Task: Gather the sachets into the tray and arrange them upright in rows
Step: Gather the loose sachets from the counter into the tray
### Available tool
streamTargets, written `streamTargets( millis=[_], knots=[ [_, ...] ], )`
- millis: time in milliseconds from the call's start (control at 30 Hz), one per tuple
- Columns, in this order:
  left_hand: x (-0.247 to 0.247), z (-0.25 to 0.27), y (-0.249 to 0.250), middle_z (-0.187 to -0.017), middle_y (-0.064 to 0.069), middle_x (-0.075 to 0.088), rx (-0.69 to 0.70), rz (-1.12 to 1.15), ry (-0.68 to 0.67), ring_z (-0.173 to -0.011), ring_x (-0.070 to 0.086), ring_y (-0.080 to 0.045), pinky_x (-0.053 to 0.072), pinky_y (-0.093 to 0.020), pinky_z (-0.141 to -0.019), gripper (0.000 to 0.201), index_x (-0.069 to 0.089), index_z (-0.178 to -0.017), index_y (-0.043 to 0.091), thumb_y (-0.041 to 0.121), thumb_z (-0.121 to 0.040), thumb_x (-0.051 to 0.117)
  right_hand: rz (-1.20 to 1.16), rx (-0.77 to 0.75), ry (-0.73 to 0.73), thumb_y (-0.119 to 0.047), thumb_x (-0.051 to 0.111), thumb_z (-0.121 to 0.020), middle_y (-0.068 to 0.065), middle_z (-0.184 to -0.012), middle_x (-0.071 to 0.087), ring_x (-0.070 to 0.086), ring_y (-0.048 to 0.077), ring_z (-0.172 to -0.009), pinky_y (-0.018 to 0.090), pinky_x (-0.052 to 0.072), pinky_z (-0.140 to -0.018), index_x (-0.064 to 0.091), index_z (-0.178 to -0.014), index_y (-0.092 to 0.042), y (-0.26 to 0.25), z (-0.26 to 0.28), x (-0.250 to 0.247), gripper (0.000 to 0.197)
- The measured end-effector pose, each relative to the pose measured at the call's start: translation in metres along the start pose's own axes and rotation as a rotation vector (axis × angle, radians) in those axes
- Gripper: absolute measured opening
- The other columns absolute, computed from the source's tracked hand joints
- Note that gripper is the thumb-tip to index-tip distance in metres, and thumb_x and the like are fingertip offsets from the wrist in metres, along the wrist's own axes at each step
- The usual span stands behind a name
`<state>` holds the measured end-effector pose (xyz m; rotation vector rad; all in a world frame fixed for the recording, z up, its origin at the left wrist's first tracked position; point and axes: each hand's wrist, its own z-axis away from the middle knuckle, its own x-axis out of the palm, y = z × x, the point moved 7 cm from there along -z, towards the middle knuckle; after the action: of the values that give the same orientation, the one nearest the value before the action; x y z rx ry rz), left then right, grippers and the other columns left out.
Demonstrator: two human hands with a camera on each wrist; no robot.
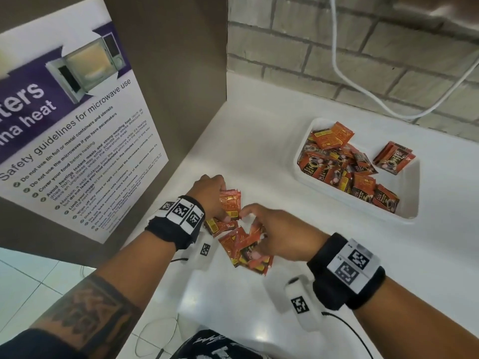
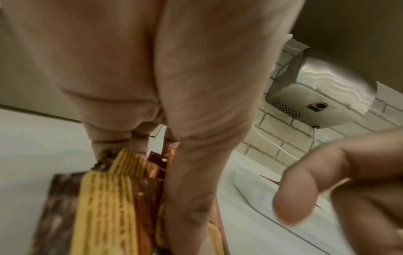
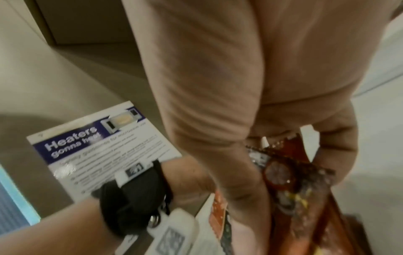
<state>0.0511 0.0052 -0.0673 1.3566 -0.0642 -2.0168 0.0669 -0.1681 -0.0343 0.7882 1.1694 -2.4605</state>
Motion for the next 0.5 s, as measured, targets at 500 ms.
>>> streamTargets(
  millis=[500],
  knots=[
    [0.004, 0.0, 0.001, -0.112, -0.002, 0.064, 0.043, -0.029, -0.045, -0.095, 0.064, -0.019, 0.054, -0.031, -0.082, 0.066, 0.044, -0.117, 0.02, 0.021, -0.071, 0.091, 0.21, 0.042, 0.057, -0.025, 0.084, -0.076, 0.003, -0.127, 0.048, 0.06, 0.023, -0.107, 0.036, 0.056, -0.087, 0.034, -0.15, -0.03, 0.007, -0.028, 0.035, 0.09]
  ],
)
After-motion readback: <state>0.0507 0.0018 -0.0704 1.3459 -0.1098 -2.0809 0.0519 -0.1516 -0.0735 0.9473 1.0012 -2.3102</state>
